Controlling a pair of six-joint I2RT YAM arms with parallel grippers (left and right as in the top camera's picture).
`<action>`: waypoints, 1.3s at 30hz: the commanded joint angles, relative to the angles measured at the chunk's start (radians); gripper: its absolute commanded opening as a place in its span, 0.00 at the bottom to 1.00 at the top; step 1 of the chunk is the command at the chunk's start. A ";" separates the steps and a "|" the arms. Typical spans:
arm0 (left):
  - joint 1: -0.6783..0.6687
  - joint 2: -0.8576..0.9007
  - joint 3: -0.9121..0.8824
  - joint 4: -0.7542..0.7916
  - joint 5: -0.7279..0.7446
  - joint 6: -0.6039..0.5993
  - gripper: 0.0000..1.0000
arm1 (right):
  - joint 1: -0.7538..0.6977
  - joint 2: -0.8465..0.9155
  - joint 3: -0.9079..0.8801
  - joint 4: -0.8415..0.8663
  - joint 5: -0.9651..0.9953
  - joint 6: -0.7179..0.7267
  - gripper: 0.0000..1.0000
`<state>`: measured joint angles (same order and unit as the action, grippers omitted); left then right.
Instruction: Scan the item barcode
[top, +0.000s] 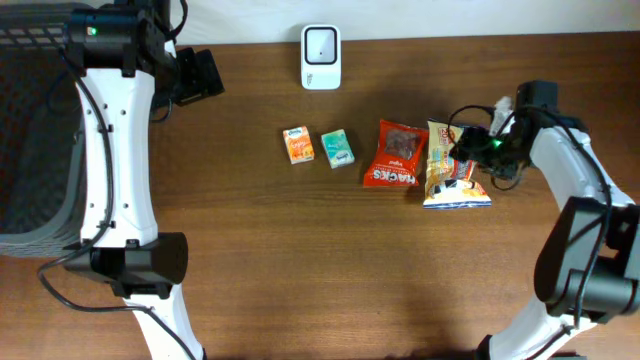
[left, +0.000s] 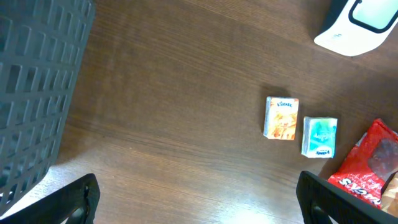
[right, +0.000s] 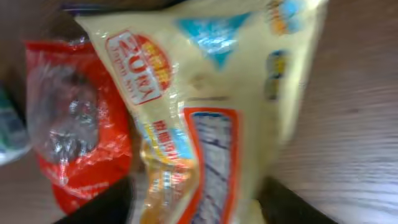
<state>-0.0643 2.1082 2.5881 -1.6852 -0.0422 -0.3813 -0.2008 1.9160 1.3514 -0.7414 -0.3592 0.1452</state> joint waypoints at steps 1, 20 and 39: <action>0.002 -0.026 0.006 0.000 -0.010 0.009 0.99 | 0.016 0.047 0.006 -0.009 0.029 -0.030 0.35; 0.002 -0.026 0.006 0.000 -0.010 0.009 0.99 | 0.222 0.011 0.194 -0.085 0.188 0.155 0.16; 0.002 -0.026 0.006 0.000 -0.010 0.009 0.99 | 0.369 0.187 0.589 -0.402 0.172 0.152 0.35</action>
<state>-0.0643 2.1075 2.5881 -1.6844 -0.0422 -0.3817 0.2512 2.1426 1.7935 -0.9947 -0.2646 0.3553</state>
